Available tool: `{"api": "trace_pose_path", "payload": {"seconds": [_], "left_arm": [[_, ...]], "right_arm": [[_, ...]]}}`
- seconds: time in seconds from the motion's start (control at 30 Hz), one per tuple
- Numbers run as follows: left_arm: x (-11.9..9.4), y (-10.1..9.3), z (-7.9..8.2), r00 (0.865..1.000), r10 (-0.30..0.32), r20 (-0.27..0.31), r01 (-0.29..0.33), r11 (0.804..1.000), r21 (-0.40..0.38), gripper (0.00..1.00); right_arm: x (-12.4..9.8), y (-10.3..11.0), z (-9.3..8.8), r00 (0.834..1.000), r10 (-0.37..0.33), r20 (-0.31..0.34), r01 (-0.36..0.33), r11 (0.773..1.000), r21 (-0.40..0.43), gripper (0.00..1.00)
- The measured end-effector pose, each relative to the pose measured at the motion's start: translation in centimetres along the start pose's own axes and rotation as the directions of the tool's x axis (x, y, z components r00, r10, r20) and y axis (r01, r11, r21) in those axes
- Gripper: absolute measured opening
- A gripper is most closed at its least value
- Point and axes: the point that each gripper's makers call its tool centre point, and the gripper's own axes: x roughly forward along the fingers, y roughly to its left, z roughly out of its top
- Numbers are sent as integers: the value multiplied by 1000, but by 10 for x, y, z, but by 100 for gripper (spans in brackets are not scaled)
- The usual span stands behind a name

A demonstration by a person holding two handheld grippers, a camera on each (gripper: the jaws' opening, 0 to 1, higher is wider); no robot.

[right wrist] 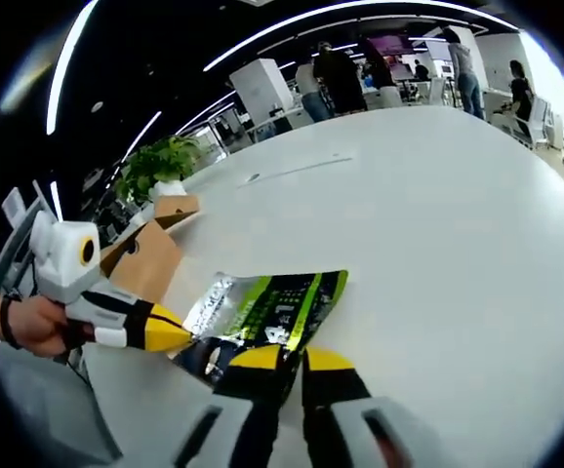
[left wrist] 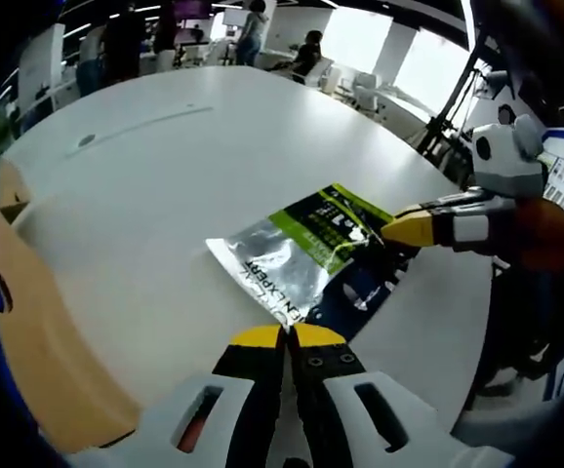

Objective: Operate the shoe box by opening the lid, removing the specified soft item, and placing it in the target area until the item is outside and the box remains undamaged.

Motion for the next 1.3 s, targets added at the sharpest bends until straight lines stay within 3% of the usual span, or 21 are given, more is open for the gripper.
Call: {"api": "trace_pose_path", "payload": {"seconds": [0.67,1.3], "left_arm": [[12,8,11,999,37,1,-37,999,-18,1],[11,21,17,998,57,18,-56,997,-54,5]], "right_arm": [[13,-12,10,1000,-6,-8,6,1000,-8,5],[22,-12,16,1000,-20,-12,20,999,-26,19]]}}
